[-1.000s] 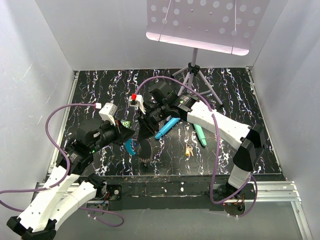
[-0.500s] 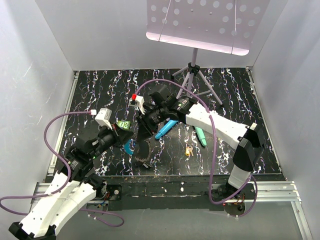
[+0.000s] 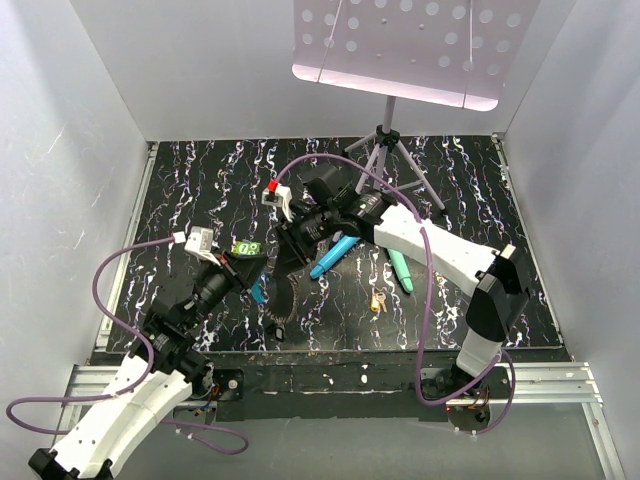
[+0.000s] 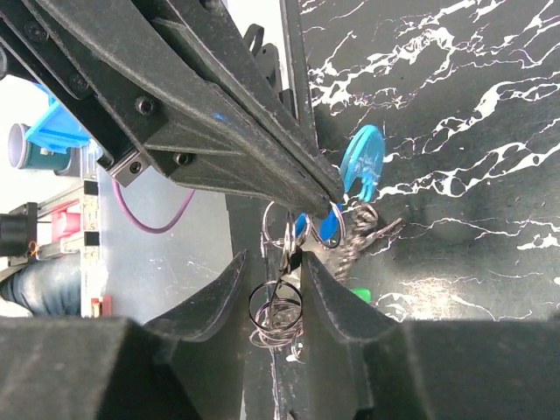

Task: Put the keys on the keyring
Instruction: Adjust the keyring.

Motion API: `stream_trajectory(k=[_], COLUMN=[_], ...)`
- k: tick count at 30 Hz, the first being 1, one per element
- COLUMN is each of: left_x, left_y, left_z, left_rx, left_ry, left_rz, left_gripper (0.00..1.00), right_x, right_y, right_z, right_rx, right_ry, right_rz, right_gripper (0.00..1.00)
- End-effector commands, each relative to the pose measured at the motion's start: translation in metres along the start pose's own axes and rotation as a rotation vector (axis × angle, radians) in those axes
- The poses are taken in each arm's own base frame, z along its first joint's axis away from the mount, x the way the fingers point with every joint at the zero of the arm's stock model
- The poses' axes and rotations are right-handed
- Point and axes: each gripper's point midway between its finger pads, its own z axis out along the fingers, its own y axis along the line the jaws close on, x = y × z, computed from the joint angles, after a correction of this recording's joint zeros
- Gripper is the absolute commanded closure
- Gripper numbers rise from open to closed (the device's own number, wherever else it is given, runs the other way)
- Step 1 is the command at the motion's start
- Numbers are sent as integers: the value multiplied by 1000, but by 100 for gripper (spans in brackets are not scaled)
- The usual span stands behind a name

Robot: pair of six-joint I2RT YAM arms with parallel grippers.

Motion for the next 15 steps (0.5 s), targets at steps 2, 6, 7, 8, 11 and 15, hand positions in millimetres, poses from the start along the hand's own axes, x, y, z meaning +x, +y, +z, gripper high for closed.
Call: stream_trajectory(k=[2, 6, 7, 8, 11, 15], left_x=[-39, -48, -50, -52, -59, -74], left_y=[-21, -34, -37, -40, -52, -73], left_z=[1, -1, -1, 0, 4, 2], left_rx=[129, 224, 241, 255, 311, 391], left_ry=[-219, -312, -327, -339, -366, -414], left_rz=[117, 178, 193, 208, 251, 310], left_gripper=[100, 100, 100, 100, 100, 100], right_x=[-23, -34, -35, -38, -44, -51], right_y=[40, 48, 51, 54, 60, 59], right_z=[-27, -53, -60, -68, -88, -114], right_rx=[-141, -174, -188, -197, -199, -170], right_ry=[-66, -80, -77, -76, -69, -72], right_rz=[-163, -257, -270, -300, -407, -513], right_gripper=[61, 47, 44, 41, 39, 36])
